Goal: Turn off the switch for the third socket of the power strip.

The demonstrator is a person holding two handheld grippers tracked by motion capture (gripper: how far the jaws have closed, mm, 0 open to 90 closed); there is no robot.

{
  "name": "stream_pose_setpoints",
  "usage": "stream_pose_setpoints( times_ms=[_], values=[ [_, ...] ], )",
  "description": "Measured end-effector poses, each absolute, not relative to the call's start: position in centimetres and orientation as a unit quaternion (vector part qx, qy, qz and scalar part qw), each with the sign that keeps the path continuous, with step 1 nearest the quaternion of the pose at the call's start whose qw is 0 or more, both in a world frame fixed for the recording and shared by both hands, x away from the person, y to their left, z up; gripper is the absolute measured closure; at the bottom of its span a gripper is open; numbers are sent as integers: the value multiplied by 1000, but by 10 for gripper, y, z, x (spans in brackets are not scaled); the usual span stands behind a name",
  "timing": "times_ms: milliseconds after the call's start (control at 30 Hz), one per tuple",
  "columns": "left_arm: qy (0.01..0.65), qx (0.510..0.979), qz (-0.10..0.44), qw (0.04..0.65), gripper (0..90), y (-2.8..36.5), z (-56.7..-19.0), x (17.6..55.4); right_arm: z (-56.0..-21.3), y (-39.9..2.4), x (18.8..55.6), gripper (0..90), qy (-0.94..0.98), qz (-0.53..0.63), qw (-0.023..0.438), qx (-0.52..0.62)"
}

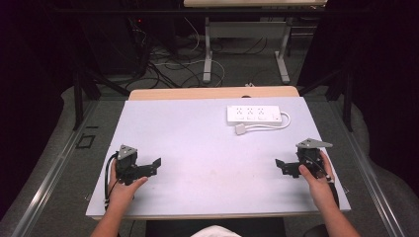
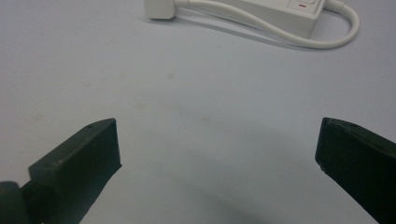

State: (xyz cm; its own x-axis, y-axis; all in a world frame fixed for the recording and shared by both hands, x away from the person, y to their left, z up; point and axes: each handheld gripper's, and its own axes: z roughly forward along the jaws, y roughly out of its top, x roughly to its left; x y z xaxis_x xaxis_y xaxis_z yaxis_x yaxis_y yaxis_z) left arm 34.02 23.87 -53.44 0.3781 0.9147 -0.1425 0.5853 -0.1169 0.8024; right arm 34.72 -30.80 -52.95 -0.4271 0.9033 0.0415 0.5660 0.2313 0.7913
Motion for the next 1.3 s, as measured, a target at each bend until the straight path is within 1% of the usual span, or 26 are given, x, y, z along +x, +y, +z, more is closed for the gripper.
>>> stream_pose_setpoints(
  times_ms=[433,667,1300],
  values=[
    [521,719,199,414,19,239,-535,341,-545,-327,350,0,735,376,225,518],
    [521,720,198,414,19,239,-535,341,-552,-332,352,0,730,370,214,533],
    [520,721,199,413,19,240,-534,341,-556,-338,354,1,716,364,210,558]
  ],
)
